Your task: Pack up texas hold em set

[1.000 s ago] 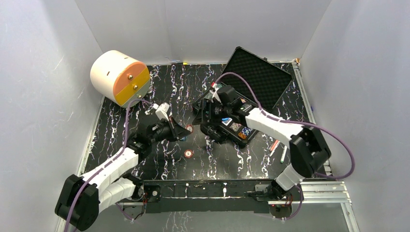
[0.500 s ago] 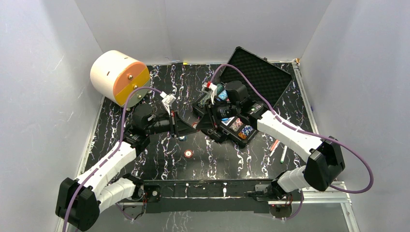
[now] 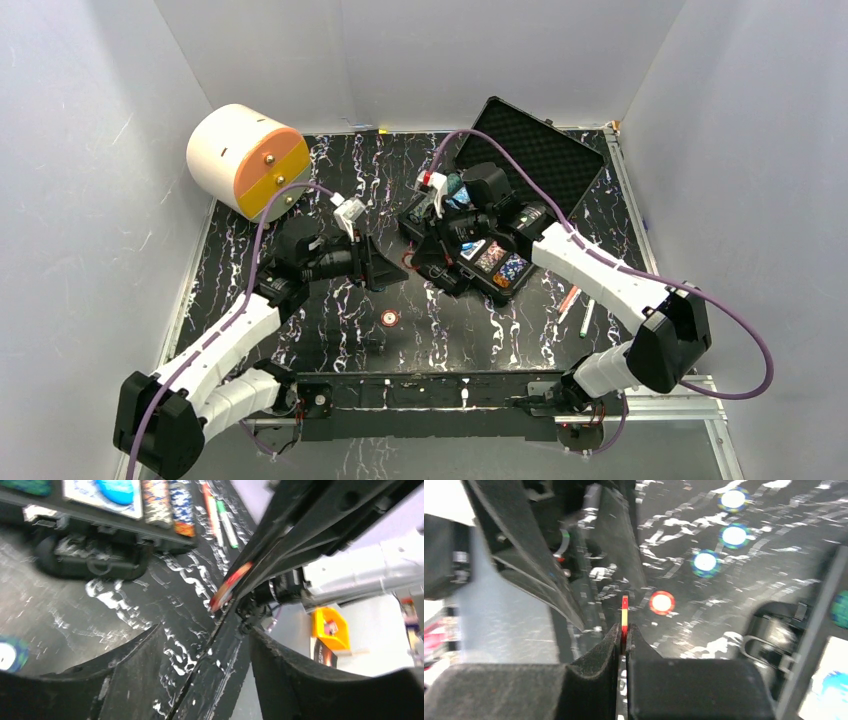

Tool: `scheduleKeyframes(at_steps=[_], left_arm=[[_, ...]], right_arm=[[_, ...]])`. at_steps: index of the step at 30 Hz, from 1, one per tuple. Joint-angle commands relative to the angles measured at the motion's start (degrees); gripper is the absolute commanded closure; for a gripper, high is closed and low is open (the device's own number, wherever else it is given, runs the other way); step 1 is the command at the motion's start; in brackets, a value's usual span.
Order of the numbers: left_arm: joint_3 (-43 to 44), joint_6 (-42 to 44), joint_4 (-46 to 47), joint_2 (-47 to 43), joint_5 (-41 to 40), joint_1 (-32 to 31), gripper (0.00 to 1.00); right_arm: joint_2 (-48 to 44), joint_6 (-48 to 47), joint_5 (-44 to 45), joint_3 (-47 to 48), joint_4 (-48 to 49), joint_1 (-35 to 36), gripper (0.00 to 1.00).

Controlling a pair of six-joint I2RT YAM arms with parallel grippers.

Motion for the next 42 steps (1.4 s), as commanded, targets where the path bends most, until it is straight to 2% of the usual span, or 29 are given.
scheduleKeyframes(at_steps=[1,5,8,12,20,26,42], left_arm=[[0.18,2.08,-10.99,-4.89,-21.0,-0.17,0.35],[-2.17,-0.32,-13.9,-7.98,-31.09,-0.18,0.3],[-2.64,-1.85,-16.0,-8.6,-36.06,-0.17,0.28],[-2.95,-1.95,-16.02,-7.82,-38.04,-0.17,0.27],[-2.74,-1.79,-16.35,-6.23,-38.79,-0.17,0.27],[-2.88,-1.89,-16.62,-6.29,-39.27,-0.13,0.27],[-2.65,-1.98,-16.97,-5.97,-40.16,-0.16,0.27]], right_arm=[[0.74,-11.29,14.93,4.38,-10.88,-0.52,1.0],[1.99,-16.58,28.94,3.49,-20.77,-0.48,1.0],[3.57,-18.24,35.35,1.77,-27.3,-0.47,1.0],[3.97,-17.34,44.44,-1.84,-29.82,-0.5,1.0],[5.23,-17.09,52.29,-4.37,-30.86,-1.04,1.0],[4.8,-17.59,55.7,-5.01,-30.25,-1.39,1.0],[0.52,-19.25,48.13,-4.65,-28.81,-1.54,1.0]])
